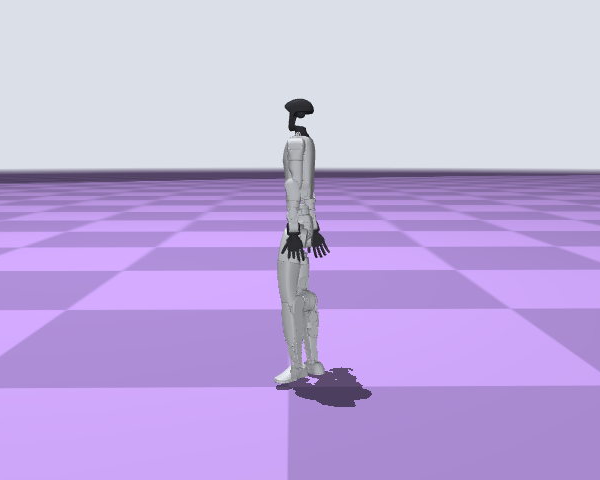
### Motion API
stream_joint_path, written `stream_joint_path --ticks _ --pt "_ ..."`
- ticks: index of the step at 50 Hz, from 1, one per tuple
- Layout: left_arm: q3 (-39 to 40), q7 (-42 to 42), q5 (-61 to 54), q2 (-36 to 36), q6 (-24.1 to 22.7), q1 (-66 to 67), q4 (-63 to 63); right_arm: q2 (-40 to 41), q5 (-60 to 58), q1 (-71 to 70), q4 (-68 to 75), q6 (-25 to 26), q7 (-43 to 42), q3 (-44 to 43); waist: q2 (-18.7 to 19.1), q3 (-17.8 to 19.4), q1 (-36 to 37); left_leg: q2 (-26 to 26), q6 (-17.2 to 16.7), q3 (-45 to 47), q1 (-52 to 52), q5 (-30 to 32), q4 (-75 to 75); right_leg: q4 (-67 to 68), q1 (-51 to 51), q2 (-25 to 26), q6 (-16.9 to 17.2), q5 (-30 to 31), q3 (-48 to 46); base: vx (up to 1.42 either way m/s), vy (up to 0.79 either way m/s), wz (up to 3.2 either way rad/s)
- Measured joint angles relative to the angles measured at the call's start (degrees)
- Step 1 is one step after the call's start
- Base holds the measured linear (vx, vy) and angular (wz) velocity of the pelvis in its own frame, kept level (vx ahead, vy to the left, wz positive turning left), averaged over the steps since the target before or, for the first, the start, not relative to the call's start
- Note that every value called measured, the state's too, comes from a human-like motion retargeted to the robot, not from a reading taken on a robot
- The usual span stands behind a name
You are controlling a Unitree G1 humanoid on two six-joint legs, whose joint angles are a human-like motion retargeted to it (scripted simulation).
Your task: In place motions
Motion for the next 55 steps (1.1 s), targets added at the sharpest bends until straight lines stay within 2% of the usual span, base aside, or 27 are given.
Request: stream_joint_path --ticks 2,5,9,18,22,24,25,27,28,29,30,32,35,38,40,42,43,44,45,47,49,55 --pt "1.1 0.3 -1.2 -0.1 0.0 0.8 0.8 -0.3 -0.3 -0.3 0.0 0.3 0.1 -0.3 1.2 0.4 2.9 -0.8 -1.0 -1.8 1.1 7.7 -4.6 0.2 1.0 1.6 -0.2 -0.9 -0.2 0.36 0.08 0.33" --pt "3.5 0.3 -2.7 -0.6 0.1 2.6 2.1 -0.9 -1.4 -1.4 -1.0 0.8 0.2 -0.1 1.8 0.3 5.8 -2.7 -0.3 -4.1 1.5 8.0 -8.7 0.6 1.9 2.0 -0.1 -1.7 -0.4 0.36 0.11 0.12" --pt "6.2 1.2 -3.8 -0.9 0.0 4.3 3.5 -0.5 -0.6 -3.6 -4.8 0.4 -0.9 1.3 2.1 -0.1 4.8 -3.8 0.0 -6.7 0.6 7.1 -9.7 0.9 2.4 1.9 0.4 -2.8 -2.6 0.31 0.08 0.52" --pt "5.2 0.6 -1.6 -0.5 0.9 4.5 1.9 1.3 2.9 -5.3 -11.5 -1.3 -0.5 2.6 2.0 0.1 7.5 -5.1 1.7 -12.1 -0.1 4.0 -8.9 3.4 5.1 1.0 -0.5 -3.4 -8.6 0.31 0.06 0.60" --pt "4.6 -0.7 -1.2 -1.1 1.7 3.0 0.3 1.0 1.4 -5.0 -12.3 -1.5 0.6 3.6 3.6 -0.5 7.3 -4.9 2.3 -16.1 -0.5 3.1 -9.3 7.8 6.2 0.5 -2.9 -2.4 -11.6 0.36 0.08 0.98" --pt "3.9 -1.0 -1.2 -1.4 1.5 2.2 -0.8 0.6 0.4 -4.5 -12.5 -1.6 0.6 3.9 5.6 -0.4 6.7 -3.4 2.4 -18.3 -0.5 2.9 -9.3 12.9 5.9 -0.1 -6.6 -1.5 -11.2 0.36 0.06 1.30" --pt "3.5 -1.2 -1.2 -1.6 1.3 1.6 -1.4 0.4 -0.1 -4.4 -12.5 -1.6 0.5 4.0 6.8 -0.2 6.1 -2.3 2.5 -19.7 -0.5 2.9 -9.3 16.5 5.4 -0.6 -9.2 -1.4 -10.3 0.38 0.08 2.06" --pt "2.4 -2.0 -0.4 -1.5 1.3 0.5 -2.0 -0.1 -0.8 -4.0 -12.2 -1.4 0.4 3.9 7.7 2.1 2.1 -3.8 3.1 -25.2 2.1 1.7 -9.1 29.9 5.4 -6.8 -12.7 -4.5 -6.1 0.49 0.15 2.59" --pt "2.0 -2.6 0.1 -1.2 1.4 -0.2 -2.2 -0.3 -1.0 -4.0 -11.8 -1.3 0.4 3.9 7.2 2.5 1.0 -5.3 3.7 -26.7 2.6 1.4 -9.2 36.1 3.3 -9.9 -12.7 -5.9 -1.4 0.37 0.11 2.06" --pt "1.5 -3.0 0.7 -0.9 1.5 -0.9 -2.3 -0.3 -1.1 -4.0 -11.4 -1.2 0.4 4.0 6.6 2.4 0.5 -6.4 4.2 -27.7 2.0 1.5 -9.3 40.2 -0.7 -10.1 -12.7 -6.2 5.9 0.23 0.04 1.47" --pt "1.0 -3.4 1.3 -0.6 1.7 -1.6 -2.4 -0.1 -1.1 -4.0 -10.9 -1.2 0.4 4.0 5.9 2.0 0.4 -7.3 4.8 -28.5 1.1 1.8 -9.5 43.3 -5.7 -8.9 -12.7 -5.9 14.6 0.11 -0.08 1.24" --pt "-0.1 -3.4 1.9 0.0 2.1 -2.7 -2.3 0.4 -0.7 -3.9 -10.3 -1.0 0.8 4.2 5.6 2.5 -0.9 -7.2 5.4 -31.8 -0.4 2.9 -9.5 41.8 -10.9 -0.3 -12.7 -4.1 25.9 0.03 -0.21 1.35" --pt "-1.1 -3.2 1.9 1.3 2.5 -4.4 -2.3 1.6 0.0 -4.0 -9.9 -1.2 1.6 4.8 6.7 3.2 -2.1 -4.0 4.6 -36.3 -3.2 4.7 -9.1 33.4 -14.4 8.7 -12.7 -0.7 31.2 -0.05 -0.38 1.16" --pt "-1.7 -3.5 2.2 2.1 2.6 -5.6 -2.2 1.9 -0.8 -3.8 -9.5 -1.3 2.1 5.2 5.2 3.6 -3.8 -5.6 4.5 -40.9 -4.9 5.3 -8.6 22.1 -16.0 12.5 -6.9 -0.6 38.6 0.07 -0.27 1.37" --pt "-2.3 -3.6 2.6 2.3 2.6 -5.7 -2.2 1.7 -1.4 -3.2 -9.0 -1.3 2.1 5.4 2.9 3.9 -4.7 -8.9 5.0 -43.5 -4.7 5.4 -8.6 14.6 -16.1 12.7 -0.9 -1.3 44.9 0.13 -0.18 1.48" --pt "-3.1 -3.6 2.9 2.5 2.6 -5.8 -1.9 1.5 -1.7 -2.6 -8.4 -1.2 2.3 5.3 0.4 4.8 -4.1 -12.6 5.6 -45.4 -3.3 5.3 -8.8 8.3 -15.4 11.2 3.6 1.2 49.1 0.15 -0.17 1.16" --pt "-3.6 -3.7 2.9 2.6 2.7 -5.9 -1.7 1.5 -1.8 -2.2 -8.2 -1.2 2.6 5.1 -0.4 5.3 -3.4 -13.7 5.9 -46.1 -2.6 5.2 -8.9 6.8 -14.7 11.4 3.8 3.7 51.3 0.14 -0.16 0.80" --pt "-4.0 -4.2 3.2 2.8 2.8 -6.1 -1.4 1.5 -2.1 -1.9 -8.2 -1.1 3.2 4.8 -0.7 5.5 -2.1 -14.0 5.8 -46.6 -2.4 5.1 -8.8 7.3 -14.0 9.9 2.8 2.9 45.5 0.13 -0.17 0.54" --pt "-4.4 -4.7 3.6 3.0 3.0 -6.4 -1.2 1.5 -2.6 -1.7 -8.1 -1.1 3.9 4.3 -0.6 5.6 -0.6 -13.8 5.7 -47.0 -2.5 5.0 -8.6 8.9 -13.3 7.6 1.0 0.5 35.7 0.12 -0.15 0.68" --pt "-5.2 -4.8 4.5 2.3 3.2 -5.5 -0.9 1.4 -3.8 -0.8 -8.4 -1.0 4.7 2.9 -0.3 5.5 1.0 -14.4 5.8 -49.4 -2.3 5.0 -8.1 8.6 -12.7 8.0 2.3 0.6 40.2 0.13 -0.10 0.83" --pt "-5.8 -4.0 4.0 1.8 2.8 -5.0 -0.2 1.2 -4.9 -0.3 -8.9 -0.9 4.6 1.7 -0.2 5.4 3.1 -14.6 5.9 -50.4 -2.2 5.0 -7.8 8.5 -11.8 7.0 2.4 0.4 38.3 0.09 -0.06 0.61" --pt "-3.3 -4.2 4.3 1.9 3.0 -2.3 1.4 0.2 -4.3 -1.2 -9.7 -1.0 1.9 2.6 1.0 4.1 1.6 -15.1 6.1 -52.4 -2.2 4.6 -7.2 8.5 -11.0 6.4 2.1 0.7 35.6 0.06 0.00 0.27"
